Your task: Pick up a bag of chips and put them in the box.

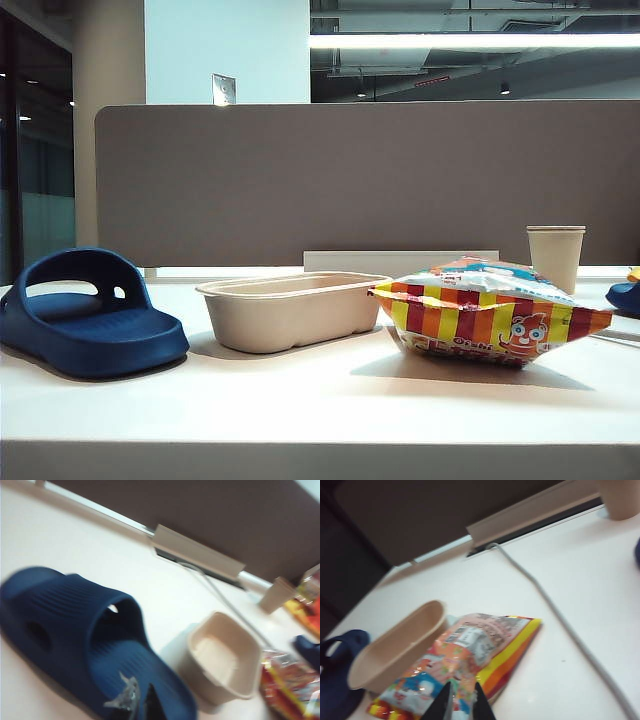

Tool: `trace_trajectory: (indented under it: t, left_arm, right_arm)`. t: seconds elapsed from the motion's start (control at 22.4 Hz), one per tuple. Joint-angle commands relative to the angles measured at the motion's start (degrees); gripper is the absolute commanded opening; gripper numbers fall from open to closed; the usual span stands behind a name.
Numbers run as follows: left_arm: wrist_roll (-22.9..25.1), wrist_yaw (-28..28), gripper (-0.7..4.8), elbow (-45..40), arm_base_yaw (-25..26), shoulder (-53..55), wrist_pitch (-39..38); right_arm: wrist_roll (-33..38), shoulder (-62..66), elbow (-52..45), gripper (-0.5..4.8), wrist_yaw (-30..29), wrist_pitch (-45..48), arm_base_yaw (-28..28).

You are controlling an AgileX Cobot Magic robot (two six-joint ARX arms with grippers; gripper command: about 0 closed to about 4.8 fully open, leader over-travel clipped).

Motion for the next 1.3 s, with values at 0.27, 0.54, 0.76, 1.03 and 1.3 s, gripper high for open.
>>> trace_trajectory:
  t: [0.27,0.54,0.76,1.03,1.3]
  left_arm:
    - [-4.8,7.2,0.22,0.3,-0.1,0.0,3.3]
    - [-8.3,10.6,0.22,4.2,-0.1,0.0,4.2]
    - [-8.1,12.7,0.26,12.9,-0.1,0.0,4.2]
    - [-7.7,21.7,0.26,23.3,-0.1,5.0,1.4]
    - [-1.7,32.2,0.36,32.2,-0.1,15.8,-4.4]
  right_arm:
    - [6.4,0.0,0.1,0.53,-6.3,1.1,0.1]
    - [13.9,0.0,0.4,0.53,-6.4,0.3,0.1]
    - [13.5,0.0,4.9,0.53,-4.6,-6.2,0.1]
    - [7.7,5.4,16.0,0.53,-2.3,-16.5,0.1]
    - [1.5,19.9,26.7,0.73,-3.2,-21.7,0.1]
